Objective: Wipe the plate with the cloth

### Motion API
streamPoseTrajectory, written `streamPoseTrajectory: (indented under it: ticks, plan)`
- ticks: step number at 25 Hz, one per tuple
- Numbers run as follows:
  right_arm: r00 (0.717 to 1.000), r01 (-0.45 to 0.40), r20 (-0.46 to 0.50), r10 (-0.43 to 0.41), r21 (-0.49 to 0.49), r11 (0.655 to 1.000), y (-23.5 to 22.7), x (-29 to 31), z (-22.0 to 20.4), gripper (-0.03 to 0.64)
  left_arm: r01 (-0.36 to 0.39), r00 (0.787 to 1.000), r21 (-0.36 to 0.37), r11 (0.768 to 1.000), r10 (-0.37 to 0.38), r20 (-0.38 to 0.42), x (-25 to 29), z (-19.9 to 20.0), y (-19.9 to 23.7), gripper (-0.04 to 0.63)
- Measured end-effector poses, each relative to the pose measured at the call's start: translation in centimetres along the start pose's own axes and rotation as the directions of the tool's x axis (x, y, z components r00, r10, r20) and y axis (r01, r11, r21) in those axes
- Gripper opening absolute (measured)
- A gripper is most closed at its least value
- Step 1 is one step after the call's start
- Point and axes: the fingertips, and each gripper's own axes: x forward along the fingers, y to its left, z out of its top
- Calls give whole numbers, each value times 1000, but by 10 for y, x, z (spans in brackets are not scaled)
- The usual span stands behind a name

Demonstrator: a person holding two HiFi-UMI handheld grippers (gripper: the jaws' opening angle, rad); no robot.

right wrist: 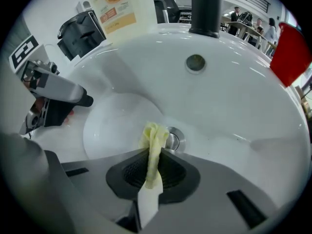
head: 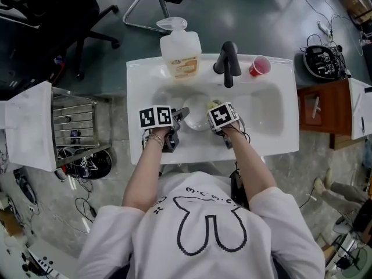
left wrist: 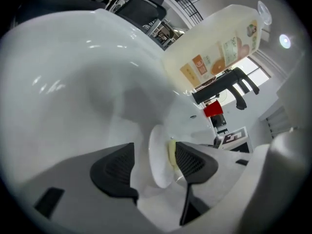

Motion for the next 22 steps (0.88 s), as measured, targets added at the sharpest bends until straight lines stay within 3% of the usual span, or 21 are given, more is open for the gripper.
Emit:
streamPoseTrajectory:
  ticks: [4, 8, 15, 22]
  plan:
    - [1000, -3, 1, 3, 10, 1000, -2, 2, 0, 51, 40, 998, -86, 995, -43, -36, 11, -9, 2, 238]
    - [1000, 2, 2, -2, 6, 1000, -3, 3, 0, 51, 37, 999, -130, 991, -41, -32, 20, -12, 7, 154]
    - [1000, -10, 18, 10, 50, 999, -3, 1, 0, 51, 11, 999, -76, 997, -14, -34, 33, -16, 7, 35]
    - [997, -23, 77, 13, 134, 991, -7, -17, 3, 51, 84, 996, -24, 996, -84, -18, 26, -11, -13, 18]
